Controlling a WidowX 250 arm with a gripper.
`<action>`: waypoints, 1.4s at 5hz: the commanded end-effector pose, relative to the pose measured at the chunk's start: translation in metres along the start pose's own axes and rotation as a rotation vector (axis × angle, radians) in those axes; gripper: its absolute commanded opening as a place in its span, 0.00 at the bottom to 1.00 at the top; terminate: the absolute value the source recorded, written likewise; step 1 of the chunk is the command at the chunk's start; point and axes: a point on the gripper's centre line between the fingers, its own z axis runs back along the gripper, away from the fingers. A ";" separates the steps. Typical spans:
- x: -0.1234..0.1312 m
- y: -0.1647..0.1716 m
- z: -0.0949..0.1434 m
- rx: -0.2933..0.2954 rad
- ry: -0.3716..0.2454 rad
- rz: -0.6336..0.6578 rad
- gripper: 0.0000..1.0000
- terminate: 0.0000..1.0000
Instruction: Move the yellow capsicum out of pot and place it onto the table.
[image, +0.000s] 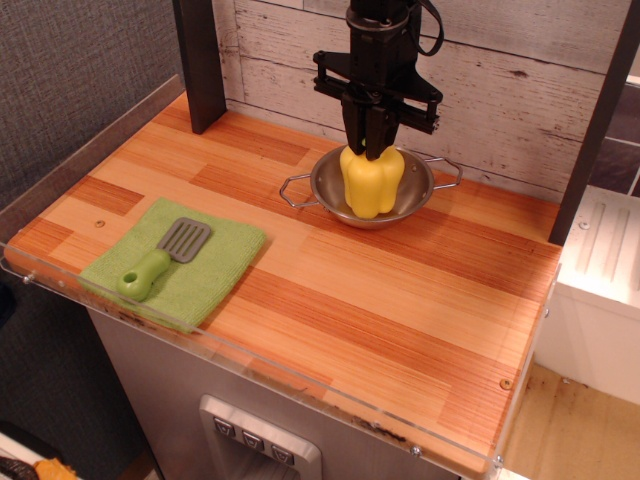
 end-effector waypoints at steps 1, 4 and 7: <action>-0.005 0.061 0.082 0.036 -0.207 0.111 0.00 0.00; -0.022 0.154 0.066 0.143 -0.130 0.259 0.00 0.00; -0.026 0.156 0.030 0.112 -0.036 0.276 0.00 0.00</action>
